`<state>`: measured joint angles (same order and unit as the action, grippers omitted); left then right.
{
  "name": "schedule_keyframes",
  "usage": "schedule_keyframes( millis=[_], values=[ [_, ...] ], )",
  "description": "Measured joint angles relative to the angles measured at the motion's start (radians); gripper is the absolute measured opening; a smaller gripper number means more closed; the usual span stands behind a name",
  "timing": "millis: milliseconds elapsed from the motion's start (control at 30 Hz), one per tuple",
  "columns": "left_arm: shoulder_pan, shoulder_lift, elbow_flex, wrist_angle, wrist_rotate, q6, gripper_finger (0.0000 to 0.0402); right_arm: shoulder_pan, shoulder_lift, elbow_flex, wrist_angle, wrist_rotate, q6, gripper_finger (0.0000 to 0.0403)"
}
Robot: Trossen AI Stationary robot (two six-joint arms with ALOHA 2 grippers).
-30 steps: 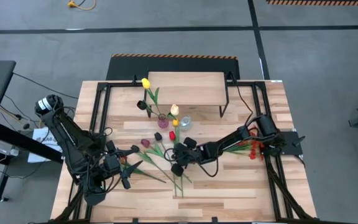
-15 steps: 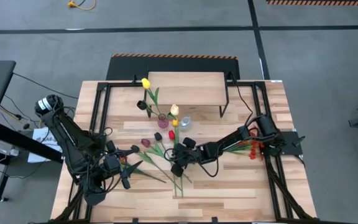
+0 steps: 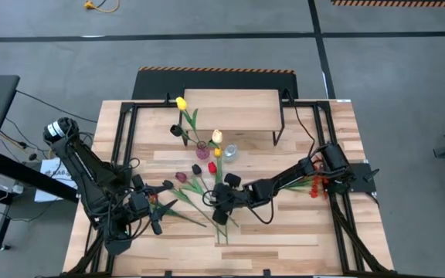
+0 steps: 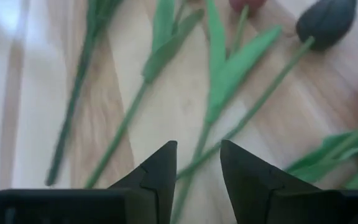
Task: Pick and place flowers into a vace then onto a shelf
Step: Put the red tulip into the violet vase
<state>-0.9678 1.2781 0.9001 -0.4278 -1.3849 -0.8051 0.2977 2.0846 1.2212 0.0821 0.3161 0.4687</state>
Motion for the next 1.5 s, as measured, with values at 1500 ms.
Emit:
schedule_keyframes(
  millis=[1500],
  values=[
    [0.000,0.000,0.000,0.000,0.014,0.000,0.0213,-0.013,-0.031,0.004,-0.215,0.104,0.107,0.0118]
  ],
)
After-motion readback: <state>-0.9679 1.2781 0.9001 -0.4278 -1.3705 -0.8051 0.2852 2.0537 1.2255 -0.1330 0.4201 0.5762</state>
